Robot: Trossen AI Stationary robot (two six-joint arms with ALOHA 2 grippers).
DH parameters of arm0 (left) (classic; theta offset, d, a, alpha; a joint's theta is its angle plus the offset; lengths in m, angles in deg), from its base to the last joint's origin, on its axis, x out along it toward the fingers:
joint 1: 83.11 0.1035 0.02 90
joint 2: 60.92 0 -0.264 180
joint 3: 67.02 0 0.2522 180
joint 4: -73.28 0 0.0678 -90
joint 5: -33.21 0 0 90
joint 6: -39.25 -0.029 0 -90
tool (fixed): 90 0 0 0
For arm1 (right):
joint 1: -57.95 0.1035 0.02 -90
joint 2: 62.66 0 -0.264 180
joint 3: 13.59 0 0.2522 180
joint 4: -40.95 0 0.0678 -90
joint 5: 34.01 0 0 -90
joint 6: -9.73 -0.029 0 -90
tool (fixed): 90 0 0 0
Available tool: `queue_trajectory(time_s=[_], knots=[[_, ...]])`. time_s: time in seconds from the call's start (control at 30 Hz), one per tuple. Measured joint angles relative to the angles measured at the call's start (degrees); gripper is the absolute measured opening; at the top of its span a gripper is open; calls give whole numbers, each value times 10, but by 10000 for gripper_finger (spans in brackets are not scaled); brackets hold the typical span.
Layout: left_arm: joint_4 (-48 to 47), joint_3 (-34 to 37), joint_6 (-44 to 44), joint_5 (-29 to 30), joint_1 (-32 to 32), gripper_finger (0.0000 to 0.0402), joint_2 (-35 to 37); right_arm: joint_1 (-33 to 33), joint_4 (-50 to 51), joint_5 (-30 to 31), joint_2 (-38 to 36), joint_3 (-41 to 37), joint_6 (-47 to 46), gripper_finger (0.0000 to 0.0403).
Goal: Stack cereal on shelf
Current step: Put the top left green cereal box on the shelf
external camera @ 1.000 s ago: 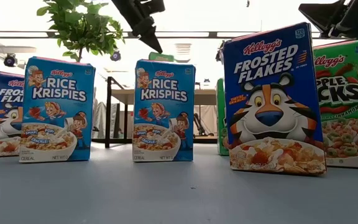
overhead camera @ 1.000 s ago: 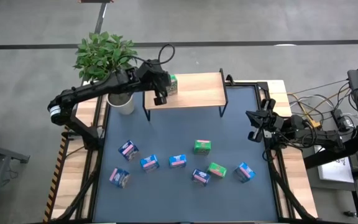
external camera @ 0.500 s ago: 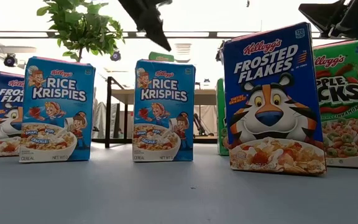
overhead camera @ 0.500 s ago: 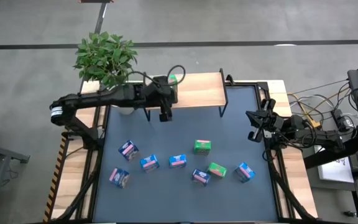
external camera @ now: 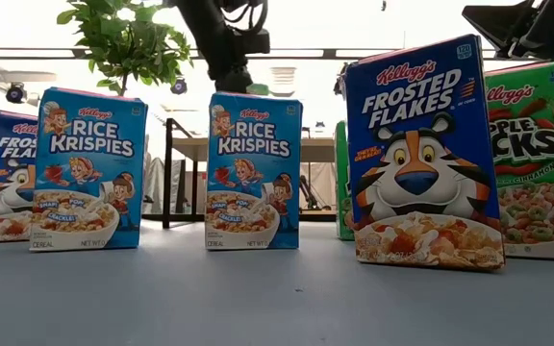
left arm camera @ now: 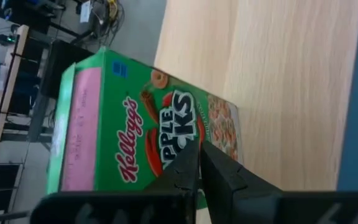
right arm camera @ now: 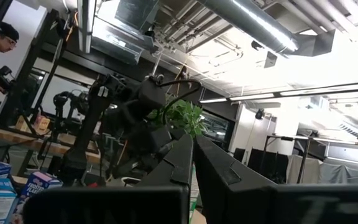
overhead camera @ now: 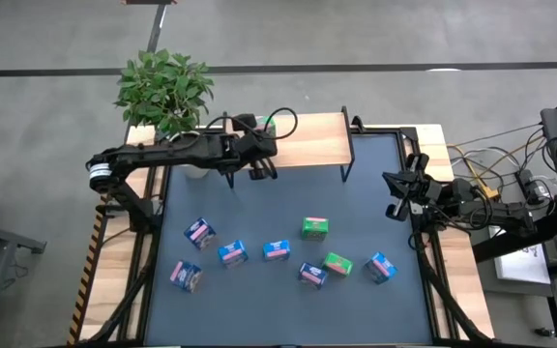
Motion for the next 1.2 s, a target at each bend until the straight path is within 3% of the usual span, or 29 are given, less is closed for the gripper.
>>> queue_trajectory(time_s=[0.17,0.4,0.6,0.7,0.9,1.2], knots=[[-20,0,2,41,4,0,1,0,0,0,0,0,0,9],[-18,0,10,39,-2,0,3,0,0,0,0,0,1,9],[-14,-33,14,-61,-33,0,17,0,0,0,0,0,1,9],[-2,-65,-10,-65,-38,0,24,0,0,0,0,0,1,9],[12,-91,-27,-19,10,0,26,0,0,0,0,0,1,9],[32,-61,33,-51,55,0,26,0,0,0,0,0,2,9]])
